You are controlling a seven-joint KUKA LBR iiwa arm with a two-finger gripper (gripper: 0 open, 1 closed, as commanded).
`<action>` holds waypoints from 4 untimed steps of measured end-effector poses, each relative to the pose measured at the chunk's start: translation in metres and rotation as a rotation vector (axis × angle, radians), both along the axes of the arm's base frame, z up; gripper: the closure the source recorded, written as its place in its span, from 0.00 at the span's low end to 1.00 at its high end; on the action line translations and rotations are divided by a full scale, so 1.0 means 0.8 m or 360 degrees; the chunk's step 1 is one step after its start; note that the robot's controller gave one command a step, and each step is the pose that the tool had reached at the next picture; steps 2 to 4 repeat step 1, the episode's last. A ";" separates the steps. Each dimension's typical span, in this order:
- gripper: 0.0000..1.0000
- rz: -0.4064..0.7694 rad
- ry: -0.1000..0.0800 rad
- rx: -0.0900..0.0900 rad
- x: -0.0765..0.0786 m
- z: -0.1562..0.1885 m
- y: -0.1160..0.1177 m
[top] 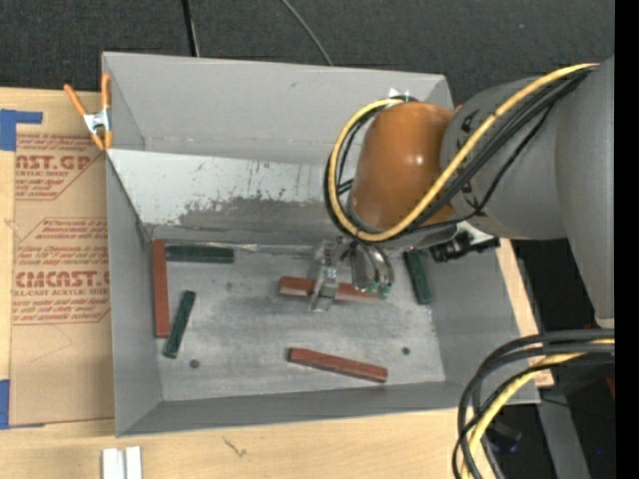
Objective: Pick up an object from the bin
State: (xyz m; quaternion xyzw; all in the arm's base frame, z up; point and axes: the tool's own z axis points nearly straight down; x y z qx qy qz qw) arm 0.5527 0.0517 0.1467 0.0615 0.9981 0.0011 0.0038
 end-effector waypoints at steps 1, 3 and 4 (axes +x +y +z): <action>1.00 0.0047 0.0008 -0.0001 0.025 0.096 0.019; 1.00 0.0047 0.0008 -0.0001 0.025 0.096 0.019; 1.00 0.0047 0.0008 -0.0001 0.025 0.096 0.019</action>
Offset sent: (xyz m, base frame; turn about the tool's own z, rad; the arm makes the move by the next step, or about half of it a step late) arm 0.0000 0.0000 0.0000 0.0000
